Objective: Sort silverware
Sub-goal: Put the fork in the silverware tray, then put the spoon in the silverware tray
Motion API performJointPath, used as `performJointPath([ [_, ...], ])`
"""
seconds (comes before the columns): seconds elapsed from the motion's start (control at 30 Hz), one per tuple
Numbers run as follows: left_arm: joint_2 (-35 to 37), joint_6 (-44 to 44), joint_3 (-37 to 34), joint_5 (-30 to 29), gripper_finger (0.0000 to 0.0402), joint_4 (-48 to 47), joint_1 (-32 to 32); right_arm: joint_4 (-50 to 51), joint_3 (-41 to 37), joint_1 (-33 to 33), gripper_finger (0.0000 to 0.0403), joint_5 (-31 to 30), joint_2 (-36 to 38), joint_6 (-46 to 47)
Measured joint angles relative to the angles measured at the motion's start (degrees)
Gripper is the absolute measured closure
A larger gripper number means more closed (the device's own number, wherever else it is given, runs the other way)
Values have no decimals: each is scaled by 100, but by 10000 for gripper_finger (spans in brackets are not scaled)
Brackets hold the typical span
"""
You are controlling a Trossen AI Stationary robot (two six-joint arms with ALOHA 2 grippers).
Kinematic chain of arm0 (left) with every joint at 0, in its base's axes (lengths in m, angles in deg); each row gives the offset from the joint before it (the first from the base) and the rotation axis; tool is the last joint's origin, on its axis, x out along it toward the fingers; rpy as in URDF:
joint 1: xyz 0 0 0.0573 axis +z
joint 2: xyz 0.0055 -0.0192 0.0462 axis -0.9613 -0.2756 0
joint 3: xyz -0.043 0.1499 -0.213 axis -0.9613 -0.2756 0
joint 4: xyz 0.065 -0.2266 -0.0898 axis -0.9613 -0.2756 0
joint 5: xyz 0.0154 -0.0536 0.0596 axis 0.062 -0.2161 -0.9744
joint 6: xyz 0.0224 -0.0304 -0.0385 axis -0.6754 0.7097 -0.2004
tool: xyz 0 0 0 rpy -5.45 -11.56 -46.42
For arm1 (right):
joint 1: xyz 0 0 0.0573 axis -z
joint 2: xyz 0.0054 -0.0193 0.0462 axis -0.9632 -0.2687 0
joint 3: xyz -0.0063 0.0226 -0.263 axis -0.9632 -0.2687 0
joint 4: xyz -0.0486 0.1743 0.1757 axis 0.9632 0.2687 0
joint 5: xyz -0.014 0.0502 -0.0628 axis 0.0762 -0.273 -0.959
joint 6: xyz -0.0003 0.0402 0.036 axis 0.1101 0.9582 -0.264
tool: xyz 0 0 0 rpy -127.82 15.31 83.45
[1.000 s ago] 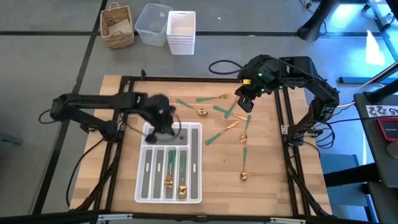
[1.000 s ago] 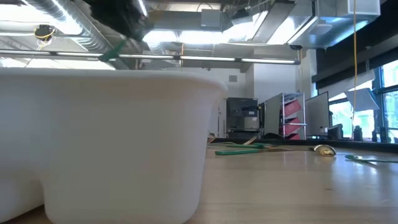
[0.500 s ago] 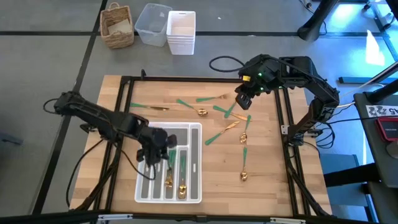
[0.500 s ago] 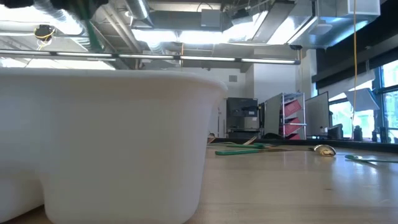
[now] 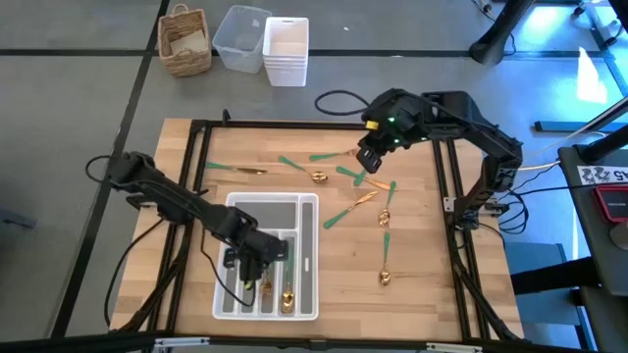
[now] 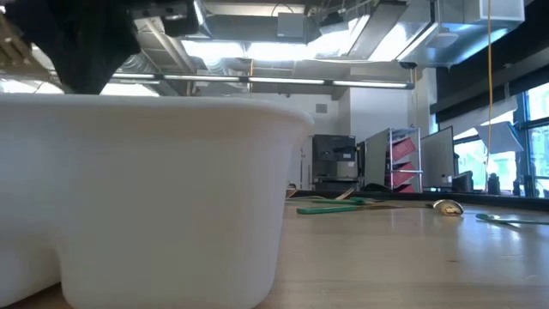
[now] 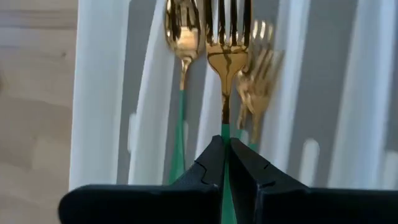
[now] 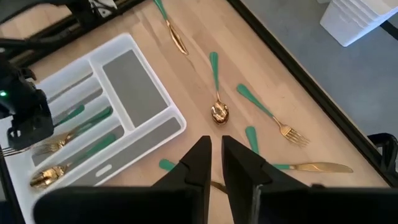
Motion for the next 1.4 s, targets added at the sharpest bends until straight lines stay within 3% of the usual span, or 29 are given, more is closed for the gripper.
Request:
performJointPath([
  [0.53, -1179, -143, 0, -13, 387, 26, -21, -73, 0, -7, 363, 665, -471, -15],
  [0.87, -1186, 54, 0, -125, 384, 79, -21, -79, 0, -7, 363, 665, -478, -16],
  [1.07, -1186, 180, 0, -199, 329, 71, -21, -80, 0, -7, 363, 668, -478, -15],
  [1.23, -1003, 765, 0, -655, 292, 33, -84, -105, 0, -7, 363, 670, -478, 9],
  [1.4, -307, 1607, 0, -658, 295, -139, -146, -712, 0, -4, 363, 670, -478, 160],
])
